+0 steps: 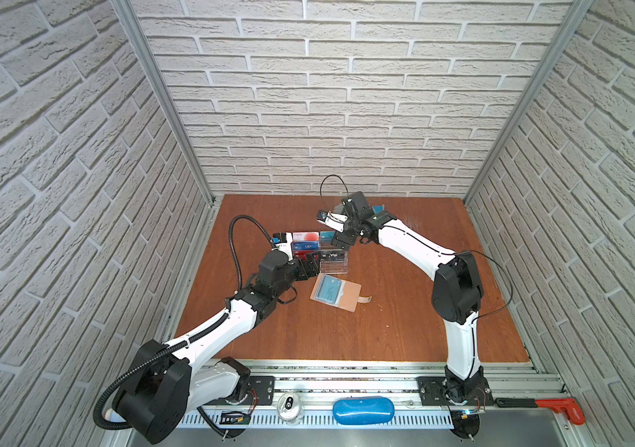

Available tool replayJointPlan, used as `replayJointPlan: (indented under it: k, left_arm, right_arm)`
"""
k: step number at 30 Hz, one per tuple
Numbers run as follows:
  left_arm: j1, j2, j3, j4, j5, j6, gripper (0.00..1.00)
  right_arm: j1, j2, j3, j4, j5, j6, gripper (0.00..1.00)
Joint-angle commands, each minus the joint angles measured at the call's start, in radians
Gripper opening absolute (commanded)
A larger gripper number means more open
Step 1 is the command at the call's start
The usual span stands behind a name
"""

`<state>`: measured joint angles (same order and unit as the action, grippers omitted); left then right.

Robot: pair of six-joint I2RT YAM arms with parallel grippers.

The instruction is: Take the credit cards out of the card holder

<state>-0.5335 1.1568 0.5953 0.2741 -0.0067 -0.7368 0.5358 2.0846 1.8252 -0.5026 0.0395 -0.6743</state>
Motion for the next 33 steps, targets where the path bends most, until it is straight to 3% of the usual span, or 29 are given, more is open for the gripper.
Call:
replayJointPlan:
  k: [1, 18, 33]
  left_arm:
    - [-0.005, -0.014, -0.002, 0.022, -0.018, 0.009, 0.98]
    - [-0.004, 0.024, 0.004, 0.043, -0.018, 0.014, 0.98]
    - [-0.005, 0.024, 0.006, 0.051, -0.005, 0.035, 0.98]
  right_arm:
    - [-0.008, 0.022, 0.034, 0.056, 0.025, 0.047, 1.0]
    - [-0.031, 0.091, 0.107, 0.092, 0.071, 0.084, 1.0]
    - [-0.033, 0.038, 0.117, 0.07, 0.011, 0.159, 1.0]
